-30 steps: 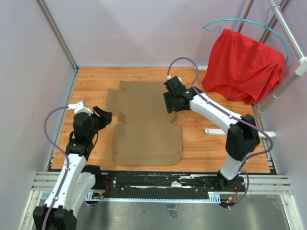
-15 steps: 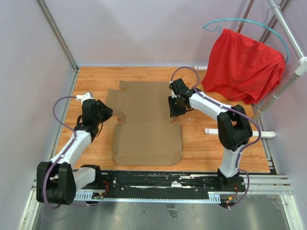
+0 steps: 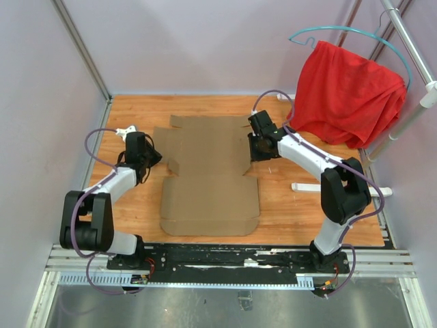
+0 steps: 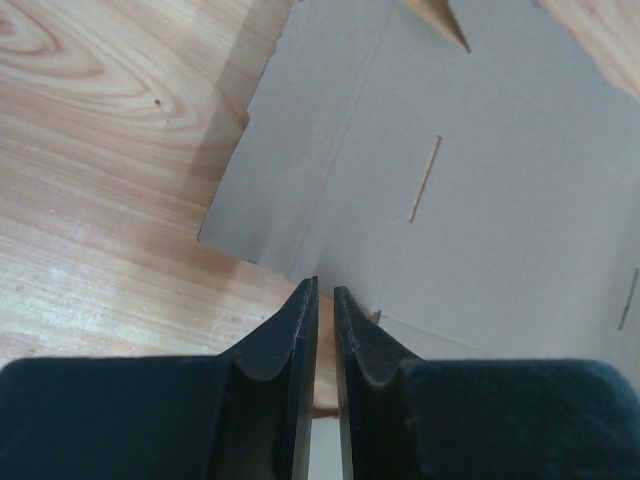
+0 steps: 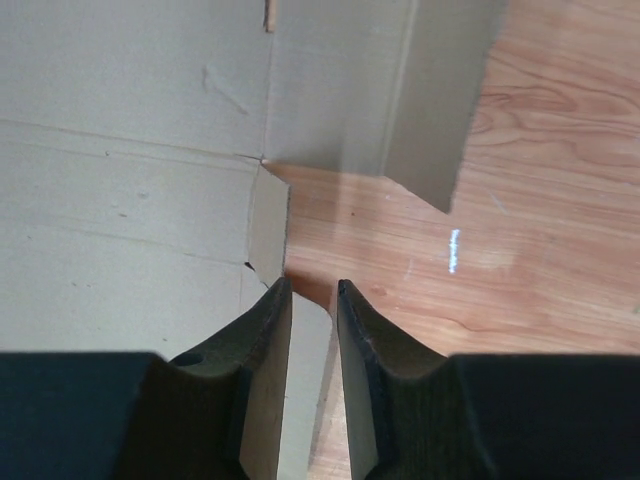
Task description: Fold the paper box
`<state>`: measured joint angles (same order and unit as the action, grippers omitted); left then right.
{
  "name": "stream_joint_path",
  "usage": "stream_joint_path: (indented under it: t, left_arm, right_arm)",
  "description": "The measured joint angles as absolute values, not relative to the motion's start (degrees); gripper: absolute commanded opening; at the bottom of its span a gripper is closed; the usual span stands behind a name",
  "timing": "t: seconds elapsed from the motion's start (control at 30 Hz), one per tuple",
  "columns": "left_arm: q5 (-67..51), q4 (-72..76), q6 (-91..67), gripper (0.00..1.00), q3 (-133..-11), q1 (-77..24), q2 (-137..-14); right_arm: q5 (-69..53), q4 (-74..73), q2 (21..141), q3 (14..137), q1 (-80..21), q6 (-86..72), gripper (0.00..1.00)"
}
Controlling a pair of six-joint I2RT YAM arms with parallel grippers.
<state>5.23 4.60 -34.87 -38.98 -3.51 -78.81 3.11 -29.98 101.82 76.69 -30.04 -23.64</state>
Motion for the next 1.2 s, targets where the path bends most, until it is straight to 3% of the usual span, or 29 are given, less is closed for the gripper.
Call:
stream_joint_path:
  t: [0.37,0.63,1.2]
  left_arm:
    - [8.08,4.86,-34.94,0.14,-39.38,-3.51,-83.55]
    - [5.50,5.48,-34.83,0.00,-41.12,-3.51,-89.47]
    - [3.92,5.65,-33.19,0.00,-42.85,-12.27,-90.85]
  right_arm:
    - [5.58,-30.00,103.70,76.34,-28.27,-23.83,0.25]
    - [4.40,-30.35,108.68,77.52,-28.36,-23.75,0.24]
    - [2.35,-30.35,114.43,86.04,-32.75,-22.02,0.22]
